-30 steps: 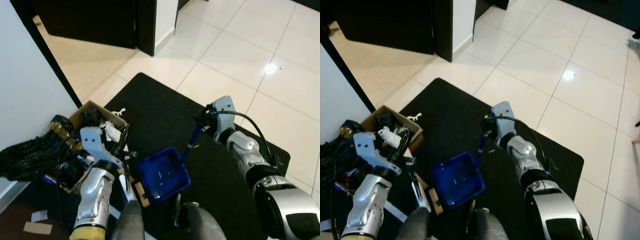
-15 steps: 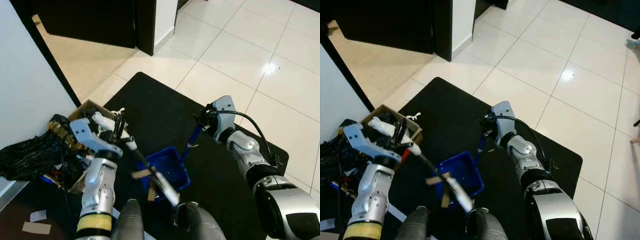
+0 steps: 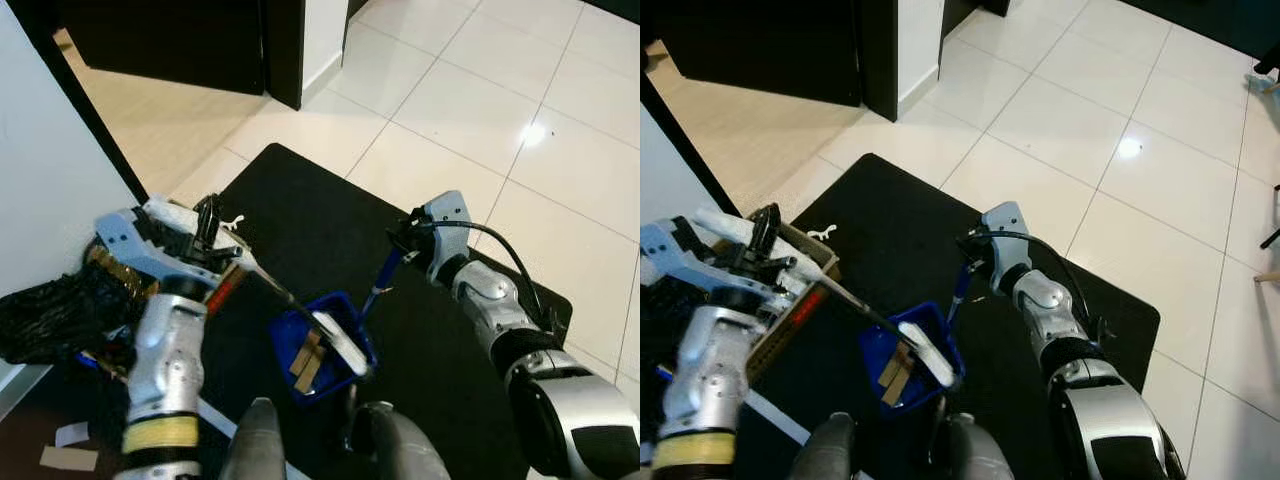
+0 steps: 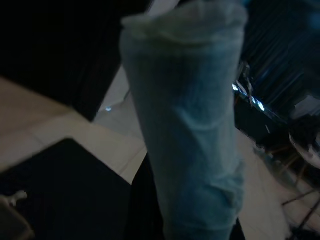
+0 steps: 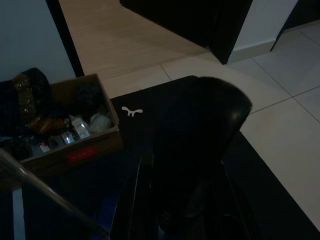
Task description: Sweep floor
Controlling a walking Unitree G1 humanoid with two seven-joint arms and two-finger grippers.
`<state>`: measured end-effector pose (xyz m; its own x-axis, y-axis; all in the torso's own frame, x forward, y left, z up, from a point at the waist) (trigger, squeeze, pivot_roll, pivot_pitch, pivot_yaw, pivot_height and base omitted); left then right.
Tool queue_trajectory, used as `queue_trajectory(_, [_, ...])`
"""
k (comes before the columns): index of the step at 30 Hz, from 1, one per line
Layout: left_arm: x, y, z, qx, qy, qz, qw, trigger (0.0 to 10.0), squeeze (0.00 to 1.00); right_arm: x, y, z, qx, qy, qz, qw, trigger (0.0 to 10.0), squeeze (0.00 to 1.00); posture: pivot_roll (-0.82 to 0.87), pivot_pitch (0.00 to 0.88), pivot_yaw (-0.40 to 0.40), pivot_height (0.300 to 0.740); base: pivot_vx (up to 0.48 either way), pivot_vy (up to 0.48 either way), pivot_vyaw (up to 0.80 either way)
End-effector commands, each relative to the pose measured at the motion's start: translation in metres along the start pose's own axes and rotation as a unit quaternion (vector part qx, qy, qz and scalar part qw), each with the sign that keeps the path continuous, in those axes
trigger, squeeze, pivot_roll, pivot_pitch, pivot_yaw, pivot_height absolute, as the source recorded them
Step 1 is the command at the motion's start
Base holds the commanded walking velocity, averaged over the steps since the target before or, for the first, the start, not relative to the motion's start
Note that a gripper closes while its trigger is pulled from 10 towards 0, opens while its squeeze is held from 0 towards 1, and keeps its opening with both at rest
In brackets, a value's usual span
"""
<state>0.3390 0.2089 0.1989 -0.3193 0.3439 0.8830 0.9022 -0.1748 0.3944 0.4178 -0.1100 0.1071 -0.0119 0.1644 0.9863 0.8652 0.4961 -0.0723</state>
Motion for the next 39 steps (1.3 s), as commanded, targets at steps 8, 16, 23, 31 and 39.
queue_trajectory(8, [0.008,-0.01,-0.01,-0.073,0.09,0.042,0.992,10.0,0.0,-0.01,-0.005,-0.002,-0.003,-0.001,0.018,1.0,10.0,0.0,0.34,0.251,-0.13,0.74,0.0,0.0,0.0])
queue_trajectory(16, [-0.046,-0.027,0.002,-0.056,0.156,0.131,0.977,10.0,0.0,-0.01,-0.006,-0.006,-0.006,-0.003,0.018,1.0,10.0,0.0,0.33,0.251,-0.13,0.74,0.0,0.0,0.0])
queue_trajectory(23, [-0.069,-0.027,0.013,0.003,0.117,0.142,0.983,10.0,0.0,-0.011,-0.007,-0.007,-0.007,-0.005,0.02,1.0,10.0,0.0,0.32,0.246,-0.131,0.74,0.0,0.0,0.0])
queue_trajectory(31, [-0.093,-0.024,-0.016,0.054,-0.054,0.118,0.99,10.0,0.0,-0.009,-0.007,-0.008,-0.008,-0.007,0.019,1.0,10.0,0.0,0.31,0.236,-0.127,0.74,0.0,0.0,0.0])
queue_trajectory(39, [-0.094,-0.013,-0.036,0.055,-0.118,0.09,0.987,10.0,0.0,-0.009,-0.007,-0.009,-0.008,-0.007,0.018,1.0,10.0,0.0,0.31,0.235,-0.13,0.74,0.0,0.0,0.0])
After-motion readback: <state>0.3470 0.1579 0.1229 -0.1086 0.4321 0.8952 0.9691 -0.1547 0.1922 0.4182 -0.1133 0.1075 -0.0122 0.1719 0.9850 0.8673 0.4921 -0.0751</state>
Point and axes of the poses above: a point about 5 cm out from each wrist's last joint towards the gripper, its own y axis pointing out of the wrist towards the gripper, its own x axis along the axis of the wrist's last joint, z = x × y, the point moved 6 cm from there along y, pointing out of the wrist towards the gripper
